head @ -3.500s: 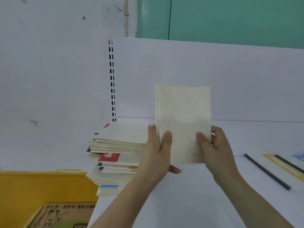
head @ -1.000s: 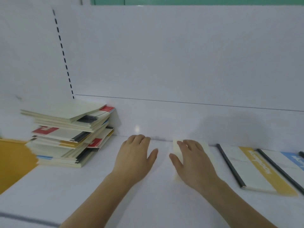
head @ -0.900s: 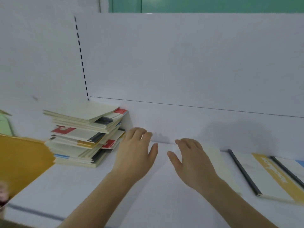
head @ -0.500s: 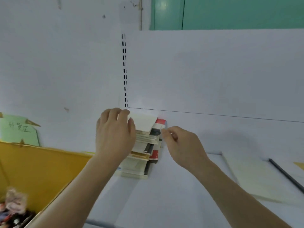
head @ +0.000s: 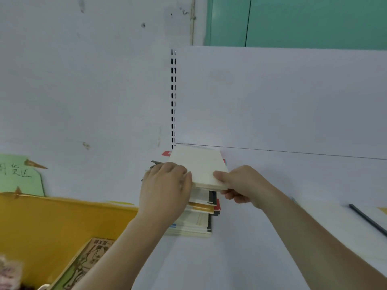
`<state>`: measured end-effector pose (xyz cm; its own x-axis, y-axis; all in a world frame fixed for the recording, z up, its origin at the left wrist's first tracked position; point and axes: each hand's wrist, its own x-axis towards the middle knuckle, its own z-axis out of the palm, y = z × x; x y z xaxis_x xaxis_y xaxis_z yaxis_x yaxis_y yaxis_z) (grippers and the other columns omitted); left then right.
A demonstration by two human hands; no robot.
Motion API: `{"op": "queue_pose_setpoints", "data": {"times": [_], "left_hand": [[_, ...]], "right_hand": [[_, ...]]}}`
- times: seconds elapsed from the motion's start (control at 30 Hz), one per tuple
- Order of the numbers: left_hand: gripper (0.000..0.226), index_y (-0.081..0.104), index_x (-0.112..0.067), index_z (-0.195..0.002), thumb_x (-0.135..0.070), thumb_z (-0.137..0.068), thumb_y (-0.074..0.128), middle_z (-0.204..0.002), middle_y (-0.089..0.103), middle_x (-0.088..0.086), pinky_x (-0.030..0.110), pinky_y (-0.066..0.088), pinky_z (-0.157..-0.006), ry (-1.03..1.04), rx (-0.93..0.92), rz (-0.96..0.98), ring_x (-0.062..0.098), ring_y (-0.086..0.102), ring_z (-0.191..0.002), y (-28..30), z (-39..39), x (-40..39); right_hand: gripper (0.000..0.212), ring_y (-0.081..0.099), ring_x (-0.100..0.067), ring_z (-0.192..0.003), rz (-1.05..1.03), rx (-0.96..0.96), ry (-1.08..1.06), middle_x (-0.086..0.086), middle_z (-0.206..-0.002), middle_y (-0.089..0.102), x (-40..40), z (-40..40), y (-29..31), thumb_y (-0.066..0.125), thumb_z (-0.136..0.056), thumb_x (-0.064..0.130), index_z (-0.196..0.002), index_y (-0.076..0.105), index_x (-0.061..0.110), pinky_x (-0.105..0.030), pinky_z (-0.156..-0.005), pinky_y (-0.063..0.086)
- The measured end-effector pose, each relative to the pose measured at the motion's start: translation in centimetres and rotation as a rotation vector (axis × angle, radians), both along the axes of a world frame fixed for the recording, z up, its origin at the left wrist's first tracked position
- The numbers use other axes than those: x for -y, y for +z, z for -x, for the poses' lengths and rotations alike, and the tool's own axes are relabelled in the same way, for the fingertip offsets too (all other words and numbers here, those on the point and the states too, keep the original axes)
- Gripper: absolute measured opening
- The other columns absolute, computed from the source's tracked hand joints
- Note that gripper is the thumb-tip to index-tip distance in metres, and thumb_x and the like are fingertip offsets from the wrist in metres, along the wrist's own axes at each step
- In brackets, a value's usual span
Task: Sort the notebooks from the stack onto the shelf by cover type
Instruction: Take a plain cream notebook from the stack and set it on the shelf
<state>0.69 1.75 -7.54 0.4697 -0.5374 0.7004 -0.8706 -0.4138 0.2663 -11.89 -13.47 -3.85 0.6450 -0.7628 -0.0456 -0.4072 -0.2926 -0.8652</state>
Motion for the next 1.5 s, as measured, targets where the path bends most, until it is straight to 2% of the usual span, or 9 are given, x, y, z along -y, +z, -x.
{"op": "queue_pose_setpoints", "data": {"times": [0.17,0.37,0.5,0.6,0.83,1.03,1.2,1.3,1.5], "left_hand": [[0.026,0.065,-0.018,-0.108,-0.034,-0.100,0.046,-0.102,0.068,-0.001,0.034,0.050,-0.077,0.120,-0.175,-0.044,0.021,0.059,-0.090,0.3,-1.6,-0.3],[0.043,0.058,-0.010,-0.078,-0.048,-0.097,0.050,-0.065,0.061,0.001,0.032,0.046,-0.059,0.083,-0.595,-0.088,0.018,0.058,-0.060,0.4,-2.3,0.9],[0.032,0.058,-0.002,-0.100,-0.033,-0.101,0.052,-0.079,0.070,0.010,0.033,0.058,-0.056,-0.131,-1.029,0.114,0.020,0.070,-0.054,1.2,-1.9,0.8],[0.015,0.051,-0.009,-0.105,-0.023,-0.105,0.048,-0.105,0.066,0.014,0.046,0.064,-0.066,-0.210,-1.227,0.252,0.036,0.075,-0.073,1.3,-1.2,0.7],[0.009,0.050,-0.024,-0.111,-0.022,-0.107,0.042,-0.111,0.062,0.004,0.040,0.062,-0.056,-0.296,-1.165,0.445,0.032,0.069,-0.092,1.2,0.6,1.1],[0.012,0.052,-0.029,-0.113,-0.025,-0.107,0.043,-0.109,0.064,0.002,0.043,0.063,-0.061,-0.371,-1.156,0.519,0.031,0.071,-0.088,0.5,2.3,1.8],[0.019,0.046,-0.021,-0.111,-0.033,-0.108,0.032,-0.096,0.058,0.003,0.026,0.058,-0.049,-0.397,-0.947,0.557,0.009,0.066,-0.074,0.0,6.0,3.5],[0.016,0.044,-0.023,-0.107,-0.038,-0.104,0.039,-0.100,0.059,-0.001,0.039,0.060,-0.048,-0.524,-0.964,0.542,0.017,0.066,-0.083,-0.3,8.0,4.8],[0.020,0.035,-0.025,-0.124,-0.027,-0.106,0.042,-0.112,0.053,-0.012,0.035,0.061,-0.052,-0.684,-1.062,0.388,0.015,0.066,-0.088,-1.5,12.0,8.7]], "right_hand": [[0.038,0.071,-0.015,-0.060,0.312,-0.108,-0.065,-0.003,-0.067,0.072,1.3,1.1,-0.5,0.067,-0.087,0.046,-0.074,0.059,0.011,-0.030,-0.057,0.052],[0.027,0.071,-0.017,-0.056,0.160,0.054,-0.053,-0.010,-0.076,0.072,1.4,1.6,-0.8,0.068,-0.091,0.029,-0.093,0.062,0.002,-0.026,-0.050,0.052],[0.014,0.071,-0.017,-0.056,0.214,0.100,-0.092,-0.010,-0.080,0.071,1.6,2.6,-0.6,0.058,-0.094,0.022,-0.094,0.059,0.008,-0.031,-0.053,0.058],[0.010,0.070,-0.016,-0.054,0.237,0.221,-0.195,-0.009,-0.087,0.069,2.4,3.8,-0.7,0.053,-0.097,0.020,-0.095,0.058,0.011,-0.032,-0.053,0.057],[0.015,0.072,-0.023,-0.062,-0.011,0.489,-0.224,-0.008,-0.093,0.069,2.2,5.0,-1.1,0.054,-0.100,0.016,-0.114,0.059,0.017,-0.035,-0.059,0.060],[0.016,0.067,-0.018,-0.086,0.122,0.344,-0.201,0.001,-0.105,0.063,1.3,4.2,-3.5,0.054,-0.099,0.028,-0.112,0.054,0.019,-0.031,-0.064,0.061],[0.018,0.071,-0.014,-0.071,0.144,0.428,-0.196,0.002,-0.100,0.068,0.0,5.5,-4.4,0.053,-0.100,0.027,-0.117,0.057,0.024,-0.025,-0.059,0.059],[0.021,0.068,-0.009,-0.069,0.251,0.453,-0.237,0.006,-0.097,0.069,0.0,7.7,-4.8,0.051,-0.101,0.023,-0.120,0.058,0.027,-0.016,-0.052,0.051],[0.028,0.066,-0.009,-0.075,0.332,0.393,-0.307,0.010,-0.100,0.067,1.8,13.5,-5.7,0.043,-0.102,0.020,-0.125,0.056,0.030,-0.016,-0.056,0.050]]}}
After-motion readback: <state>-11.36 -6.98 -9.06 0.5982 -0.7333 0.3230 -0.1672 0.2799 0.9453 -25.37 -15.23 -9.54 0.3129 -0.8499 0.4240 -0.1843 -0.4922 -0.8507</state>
